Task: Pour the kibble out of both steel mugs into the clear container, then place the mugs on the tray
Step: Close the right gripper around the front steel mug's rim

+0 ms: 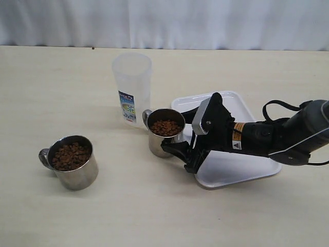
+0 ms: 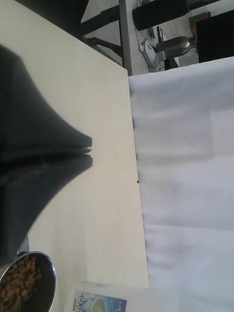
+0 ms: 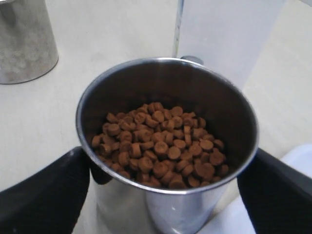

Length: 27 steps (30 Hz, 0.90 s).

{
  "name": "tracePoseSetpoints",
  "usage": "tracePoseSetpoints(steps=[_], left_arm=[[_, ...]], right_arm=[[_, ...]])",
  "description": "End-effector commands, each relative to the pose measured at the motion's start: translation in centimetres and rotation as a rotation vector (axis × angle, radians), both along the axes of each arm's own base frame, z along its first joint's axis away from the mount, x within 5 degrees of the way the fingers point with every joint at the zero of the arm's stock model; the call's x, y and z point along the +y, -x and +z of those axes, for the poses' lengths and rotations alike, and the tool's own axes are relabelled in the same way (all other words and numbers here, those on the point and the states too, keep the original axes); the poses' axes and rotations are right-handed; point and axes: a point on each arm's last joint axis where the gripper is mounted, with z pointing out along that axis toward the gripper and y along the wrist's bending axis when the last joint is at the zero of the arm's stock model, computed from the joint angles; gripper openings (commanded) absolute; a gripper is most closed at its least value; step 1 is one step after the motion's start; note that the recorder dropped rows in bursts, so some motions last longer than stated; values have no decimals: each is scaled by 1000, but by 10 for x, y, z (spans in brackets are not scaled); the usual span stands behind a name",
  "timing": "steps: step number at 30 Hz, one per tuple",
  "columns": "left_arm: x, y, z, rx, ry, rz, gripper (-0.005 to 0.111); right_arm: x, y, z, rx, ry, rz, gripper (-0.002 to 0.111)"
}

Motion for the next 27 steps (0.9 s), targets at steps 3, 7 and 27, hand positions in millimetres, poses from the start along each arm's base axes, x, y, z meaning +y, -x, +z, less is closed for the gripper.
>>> tracePoseSetpoints(steps=[3,7,27], left_arm=[[0,0,0,-12,2,-7,0],[0,0,0,-12,2,-7,0],[0,0,0,-12,2,-7,0]], right_arm=[[-2,-5,4,-9,-45,-44,44],[-2,-5,2,-1,-29,-52,44],[5,-12,-7,-20,0,50,76]])
